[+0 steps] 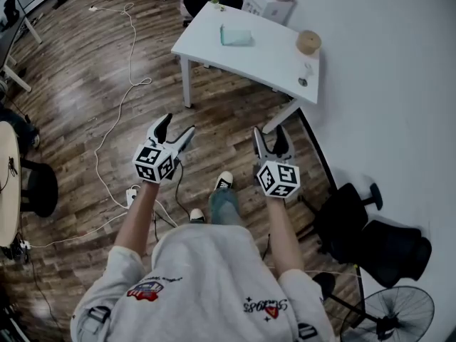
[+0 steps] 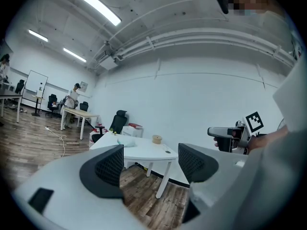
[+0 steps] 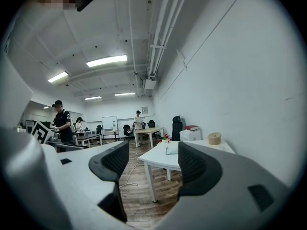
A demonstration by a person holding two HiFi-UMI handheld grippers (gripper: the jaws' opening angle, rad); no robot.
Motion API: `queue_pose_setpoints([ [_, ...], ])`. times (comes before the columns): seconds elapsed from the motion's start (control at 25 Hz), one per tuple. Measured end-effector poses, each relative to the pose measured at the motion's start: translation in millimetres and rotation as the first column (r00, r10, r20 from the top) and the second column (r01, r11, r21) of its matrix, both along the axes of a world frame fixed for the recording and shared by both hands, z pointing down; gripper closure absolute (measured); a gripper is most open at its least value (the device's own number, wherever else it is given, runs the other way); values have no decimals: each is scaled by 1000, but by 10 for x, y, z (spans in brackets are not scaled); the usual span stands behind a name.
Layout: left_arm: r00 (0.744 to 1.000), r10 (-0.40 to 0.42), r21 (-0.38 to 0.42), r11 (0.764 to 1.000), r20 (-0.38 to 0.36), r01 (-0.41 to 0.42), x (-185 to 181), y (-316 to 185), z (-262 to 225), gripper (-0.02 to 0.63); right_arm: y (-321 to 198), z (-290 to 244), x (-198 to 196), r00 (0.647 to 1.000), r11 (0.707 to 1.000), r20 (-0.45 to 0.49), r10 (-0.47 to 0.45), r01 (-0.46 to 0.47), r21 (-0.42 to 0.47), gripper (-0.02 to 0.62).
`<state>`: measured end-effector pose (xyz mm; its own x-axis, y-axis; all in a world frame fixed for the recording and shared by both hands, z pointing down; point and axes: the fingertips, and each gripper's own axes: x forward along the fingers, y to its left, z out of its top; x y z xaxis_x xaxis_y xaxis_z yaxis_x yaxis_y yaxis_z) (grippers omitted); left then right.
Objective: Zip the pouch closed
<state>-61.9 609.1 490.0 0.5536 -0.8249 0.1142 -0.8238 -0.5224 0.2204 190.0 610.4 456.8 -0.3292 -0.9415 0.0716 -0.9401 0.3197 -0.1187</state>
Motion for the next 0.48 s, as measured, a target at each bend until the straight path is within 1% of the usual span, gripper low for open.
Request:
queue_pose_setpoints([
  [0.24, 1000, 1, -10, 1000, 27, -1, 7, -480, 80, 264, -537, 109, -24, 1000, 1000, 22, -13, 13, -4, 284],
  [0.48, 999, -14, -24, 1000, 46, 15, 105, -1305, 127, 265, -1386, 257, 74, 998, 999, 47, -30, 32, -35, 287],
])
